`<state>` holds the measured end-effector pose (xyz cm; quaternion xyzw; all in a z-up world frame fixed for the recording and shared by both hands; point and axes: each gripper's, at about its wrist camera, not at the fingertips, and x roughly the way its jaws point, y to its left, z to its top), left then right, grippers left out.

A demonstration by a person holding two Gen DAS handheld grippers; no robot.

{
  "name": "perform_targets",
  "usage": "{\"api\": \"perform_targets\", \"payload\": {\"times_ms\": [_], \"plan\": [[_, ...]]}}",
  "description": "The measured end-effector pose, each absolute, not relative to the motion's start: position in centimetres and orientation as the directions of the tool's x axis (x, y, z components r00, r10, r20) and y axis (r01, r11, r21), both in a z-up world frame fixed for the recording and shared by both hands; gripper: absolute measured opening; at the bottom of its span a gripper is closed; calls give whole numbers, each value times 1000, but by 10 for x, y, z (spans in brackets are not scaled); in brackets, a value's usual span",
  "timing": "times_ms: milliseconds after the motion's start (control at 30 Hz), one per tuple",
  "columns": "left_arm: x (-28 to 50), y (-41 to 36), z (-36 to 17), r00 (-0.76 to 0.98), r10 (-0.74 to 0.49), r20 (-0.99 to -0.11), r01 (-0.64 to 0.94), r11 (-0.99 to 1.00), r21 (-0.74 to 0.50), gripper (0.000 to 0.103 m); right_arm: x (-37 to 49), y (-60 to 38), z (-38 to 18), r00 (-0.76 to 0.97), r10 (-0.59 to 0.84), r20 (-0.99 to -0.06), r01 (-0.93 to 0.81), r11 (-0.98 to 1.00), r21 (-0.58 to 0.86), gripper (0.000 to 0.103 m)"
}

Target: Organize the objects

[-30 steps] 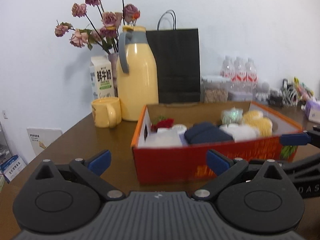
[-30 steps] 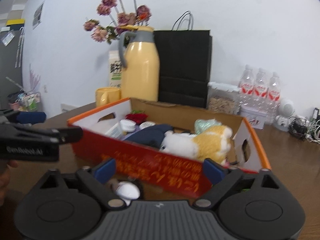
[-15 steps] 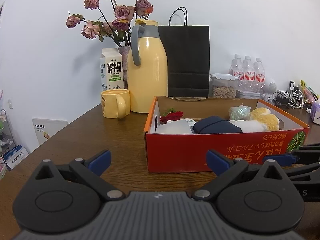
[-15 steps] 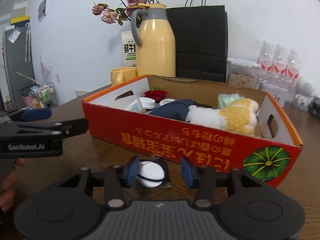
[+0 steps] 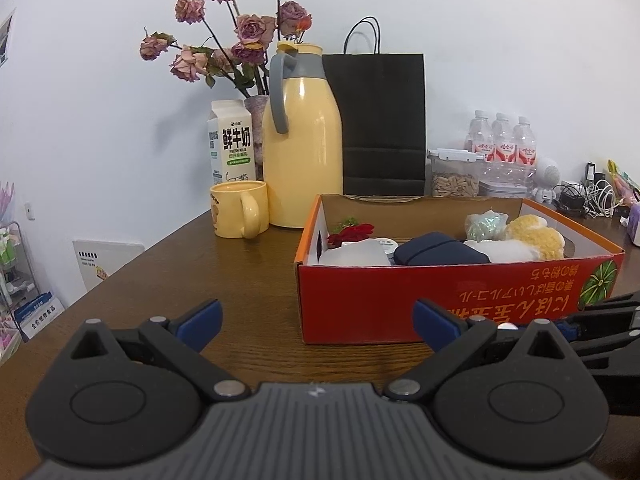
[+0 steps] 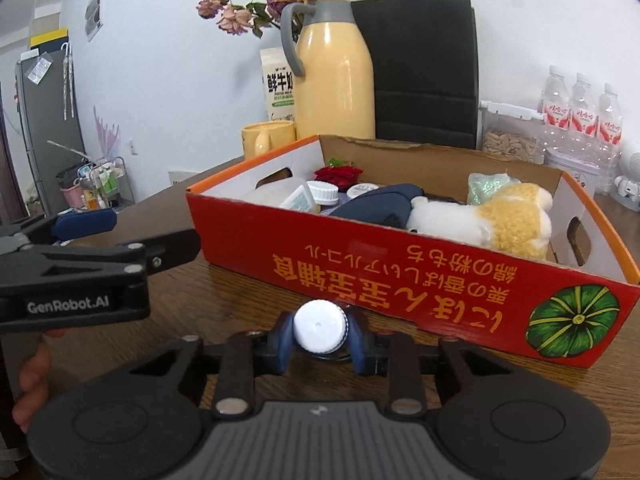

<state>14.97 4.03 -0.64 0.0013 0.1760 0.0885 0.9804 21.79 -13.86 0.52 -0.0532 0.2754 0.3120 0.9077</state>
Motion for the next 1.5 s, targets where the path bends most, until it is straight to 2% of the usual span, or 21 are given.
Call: {"api": "perform_targets", "payload": {"times_ms": [633, 1000, 1200, 1267, 1333, 1367, 1500], "plan": [[159, 47, -10, 895, 174, -411, -185, 983, 14, 103, 208, -176, 23, 754, 519, -402, -520, 846, 118, 28], [167, 23, -14, 886, 87, -455, -89, 996, 17, 103, 213, -214, 25, 821, 428, -378, -418, 901, 115, 28], [175, 8, -14, 879, 28, -477, -43, 999, -21, 102, 213, -232, 25, 841, 401, -364, -384, 915, 122, 28], [177, 3, -14, 876, 10, -482, -34, 999, -41, 97, 212, -235, 25, 843, 399, -361, -380, 916, 125, 28], [179, 1, -15, 871, -13, -491, -28, 997, -77, 83, 211, -235, 25, 841, 401, -363, -383, 915, 124, 28], [181, 0, -15, 866, -30, -499, -21, 995, -97, 81, 210, -234, 25, 839, 404, -365, -388, 914, 119, 28], [187, -5, -17, 849, -72, -524, -3, 990, -141, 62, 205, -229, 25, 835, 416, -359, -411, 907, 95, 28]]}}
